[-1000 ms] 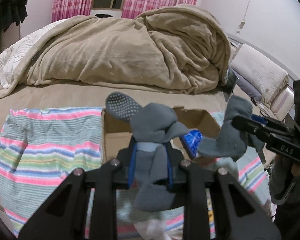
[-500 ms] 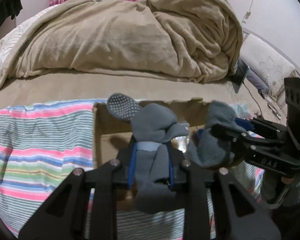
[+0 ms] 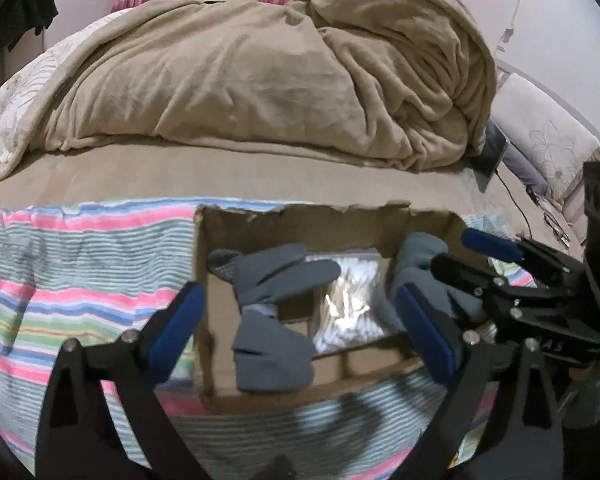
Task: Organize objects
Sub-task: 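Carry the gloves and knit socks into the box and release both, then move both tools back toward the white socks and tissue pack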
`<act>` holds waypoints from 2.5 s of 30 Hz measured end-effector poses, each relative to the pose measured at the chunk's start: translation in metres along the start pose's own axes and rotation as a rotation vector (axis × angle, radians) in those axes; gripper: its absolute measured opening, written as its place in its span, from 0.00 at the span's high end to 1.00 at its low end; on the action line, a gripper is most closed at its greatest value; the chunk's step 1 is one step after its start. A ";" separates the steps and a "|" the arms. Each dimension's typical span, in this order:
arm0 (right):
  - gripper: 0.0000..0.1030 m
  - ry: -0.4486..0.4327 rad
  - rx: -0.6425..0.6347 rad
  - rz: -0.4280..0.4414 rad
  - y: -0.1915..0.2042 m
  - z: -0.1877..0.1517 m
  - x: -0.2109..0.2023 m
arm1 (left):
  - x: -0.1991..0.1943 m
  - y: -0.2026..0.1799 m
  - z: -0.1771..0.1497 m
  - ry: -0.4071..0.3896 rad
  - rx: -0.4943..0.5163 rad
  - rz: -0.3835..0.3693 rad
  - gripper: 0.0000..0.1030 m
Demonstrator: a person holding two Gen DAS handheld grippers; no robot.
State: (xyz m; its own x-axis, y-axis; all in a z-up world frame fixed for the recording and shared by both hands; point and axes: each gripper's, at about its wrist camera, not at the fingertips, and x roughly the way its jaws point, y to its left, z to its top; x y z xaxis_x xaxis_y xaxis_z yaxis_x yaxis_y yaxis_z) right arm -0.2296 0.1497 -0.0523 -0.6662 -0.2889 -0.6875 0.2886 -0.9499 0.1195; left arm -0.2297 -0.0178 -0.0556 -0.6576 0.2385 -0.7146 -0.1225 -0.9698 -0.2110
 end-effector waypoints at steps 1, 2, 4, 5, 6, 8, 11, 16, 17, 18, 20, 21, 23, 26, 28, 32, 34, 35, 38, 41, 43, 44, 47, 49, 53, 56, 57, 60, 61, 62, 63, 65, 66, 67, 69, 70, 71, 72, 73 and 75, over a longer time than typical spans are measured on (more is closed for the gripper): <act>0.32 -0.003 0.000 -0.004 0.002 0.000 -0.005 | -0.003 -0.001 0.000 -0.002 0.002 0.005 0.05; 0.32 -0.005 0.000 -0.005 0.002 0.000 -0.008 | -0.008 -0.002 -0.001 -0.005 0.006 0.011 0.05; 0.32 -0.014 0.002 -0.009 0.005 -0.001 -0.017 | -0.016 -0.003 -0.002 -0.012 0.009 0.013 0.05; 0.32 -0.018 0.004 -0.010 0.006 -0.002 -0.022 | -0.021 -0.004 -0.004 -0.016 0.009 0.012 0.05; 0.32 -0.021 0.006 -0.010 0.007 -0.002 -0.025 | -0.026 -0.005 -0.005 -0.020 0.009 0.011 0.05; 0.32 -0.029 0.008 -0.012 0.010 -0.005 -0.034 | -0.038 -0.006 -0.009 -0.027 0.010 0.010 0.05; 0.28 -0.038 0.005 -0.012 0.017 -0.009 -0.047 | -0.051 -0.007 -0.014 -0.037 0.010 0.015 0.05; 0.22 -0.054 0.009 -0.011 0.024 -0.020 -0.068 | -0.077 -0.005 -0.027 -0.063 -0.010 0.023 0.05; 0.22 -0.056 0.012 -0.013 0.025 -0.023 -0.072 | -0.081 -0.005 -0.030 -0.066 -0.014 0.027 0.05; 0.22 -0.056 0.013 -0.014 0.026 -0.025 -0.075 | -0.086 -0.005 -0.034 -0.069 -0.017 0.029 0.05; 0.22 -0.055 0.020 -0.018 0.027 -0.031 -0.082 | -0.092 -0.005 -0.039 -0.072 -0.021 0.029 0.05; 0.22 -0.055 0.022 -0.019 0.028 -0.034 -0.086 | -0.095 -0.004 -0.042 -0.072 -0.022 0.031 0.05; 0.22 -0.056 0.024 -0.021 0.029 -0.039 -0.091 | -0.100 -0.006 -0.047 -0.074 -0.019 0.034 0.05; 0.22 -0.054 0.025 -0.024 0.032 -0.046 -0.098 | -0.108 -0.007 -0.057 -0.076 -0.017 0.039 0.05; 0.22 -0.049 0.022 -0.025 0.034 -0.051 -0.101 | -0.111 -0.008 -0.062 -0.074 -0.019 0.040 0.05; 0.22 -0.039 0.019 -0.024 0.037 -0.062 -0.105 | -0.116 -0.011 -0.075 -0.069 -0.016 0.045 0.05; 0.22 -0.034 0.019 -0.022 0.038 -0.068 -0.106 | -0.117 -0.011 -0.079 -0.065 -0.020 0.043 0.05; 0.22 -0.030 0.020 -0.021 0.039 -0.071 -0.106 | -0.117 -0.011 -0.083 -0.060 -0.022 0.043 0.05; 0.22 -0.020 0.024 -0.018 0.040 -0.079 -0.105 | -0.115 -0.010 -0.090 -0.047 -0.024 0.041 0.05; 0.22 -0.006 0.033 -0.016 0.039 -0.087 -0.102 | -0.110 -0.011 -0.097 -0.034 -0.017 0.048 0.05; 0.22 0.005 0.037 -0.014 0.038 -0.093 -0.099 | -0.106 -0.010 -0.103 -0.021 -0.015 0.052 0.05; 0.22 0.015 0.038 -0.014 0.038 -0.096 -0.097 | -0.104 -0.010 -0.106 -0.014 -0.016 0.051 0.05; 0.22 0.033 0.041 -0.010 0.038 -0.104 -0.092 | -0.096 -0.009 -0.115 0.012 -0.018 0.052 0.05; 0.22 0.048 0.044 -0.009 0.038 -0.110 -0.088 | -0.090 -0.009 -0.120 0.032 -0.017 0.053 0.05; 0.22 0.070 0.052 -0.004 0.037 -0.119 -0.078 | -0.078 -0.011 -0.130 0.066 -0.006 0.061 0.05; 0.22 0.093 0.056 0.004 0.036 -0.125 -0.069 | -0.065 -0.012 -0.137 0.099 -0.002 0.074 0.06; 0.22 0.099 0.055 0.006 0.036 -0.127 -0.067 | -0.062 -0.011 -0.139 0.107 -0.002 0.077 0.06; 0.22 0.120 0.050 0.009 0.038 -0.131 -0.059 | -0.052 -0.013 -0.145 0.131 0.001 0.082 0.06; 0.22 0.127 0.049 0.010 0.038 -0.133 -0.056 | -0.049 -0.013 -0.146 0.136 0.003 0.085 0.06; 0.22 0.134 0.050 0.011 0.038 -0.134 -0.053 | -0.047 -0.013 -0.148 0.142 0.005 0.086 0.06; 0.22 0.140 0.052 0.011 0.037 -0.135 -0.050 | -0.044 -0.014 -0.149 0.149 0.006 0.087 0.07; 0.22 0.153 0.058 0.011 0.036 -0.138 -0.045 | -0.039 -0.014 -0.152 0.160 0.008 0.088 0.10; 0.22 0.159 0.058 0.011 0.036 -0.139 -0.043 | -0.036 -0.015 -0.153 0.166 0.009 0.089 0.10; 0.22 0.166 0.059 0.011 0.036 -0.140 -0.040 | -0.034 -0.015 -0.155 0.170 0.011 0.086 0.11; 0.22 0.180 0.057 0.012 0.036 -0.142 -0.036 | -0.030 -0.016 -0.156 0.179 0.015 0.079 0.12; 0.22 0.186 0.055 0.013 0.037 -0.142 -0.034 | -0.029 -0.017 -0.157 0.182 0.017 0.079 0.12; 0.22 0.193 0.054 0.013 0.037 -0.143 -0.031 | -0.027 -0.017 -0.158 0.186 0.021 0.081 0.12; 0.22 0.196 0.054 0.012 0.037 -0.144 -0.031 | -0.025 -0.019 -0.159 0.190 0.026 0.082 0.12; 0.22 0.202 0.054 0.010 0.037 -0.145 -0.029 | -0.022 -0.019 -0.159 0.195 0.028 0.081 0.12; 0.24 0.210 0.049 0.005 0.037 -0.147 -0.027 | -0.018 -0.020 -0.160 0.203 0.032 0.076 0.17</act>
State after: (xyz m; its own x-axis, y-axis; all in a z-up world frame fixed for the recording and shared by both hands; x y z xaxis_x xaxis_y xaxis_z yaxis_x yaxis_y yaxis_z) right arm -0.1000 0.1395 -0.1347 -0.5053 -0.2672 -0.8205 0.2541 -0.9548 0.1544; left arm -0.0960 0.0055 -0.1453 -0.5034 0.1671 -0.8478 -0.1038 -0.9857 -0.1327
